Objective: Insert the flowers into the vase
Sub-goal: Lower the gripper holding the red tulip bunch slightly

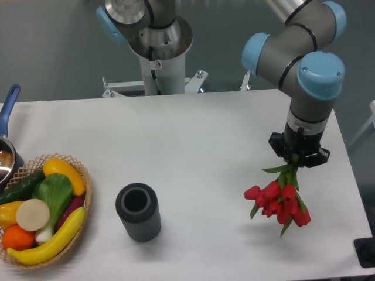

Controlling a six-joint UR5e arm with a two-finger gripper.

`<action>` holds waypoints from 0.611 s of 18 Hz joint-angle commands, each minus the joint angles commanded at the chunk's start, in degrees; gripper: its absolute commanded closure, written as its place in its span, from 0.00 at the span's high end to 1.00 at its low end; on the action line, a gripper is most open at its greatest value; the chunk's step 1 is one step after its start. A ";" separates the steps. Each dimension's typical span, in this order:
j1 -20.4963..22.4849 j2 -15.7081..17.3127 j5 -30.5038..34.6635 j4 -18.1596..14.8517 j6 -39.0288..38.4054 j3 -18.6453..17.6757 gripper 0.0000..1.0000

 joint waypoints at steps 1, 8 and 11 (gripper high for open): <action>0.00 0.09 0.00 0.00 0.00 0.00 0.00; -2.02 1.14 -5.78 0.87 -3.59 0.61 0.00; -2.72 1.67 -13.42 2.02 -6.67 1.93 0.00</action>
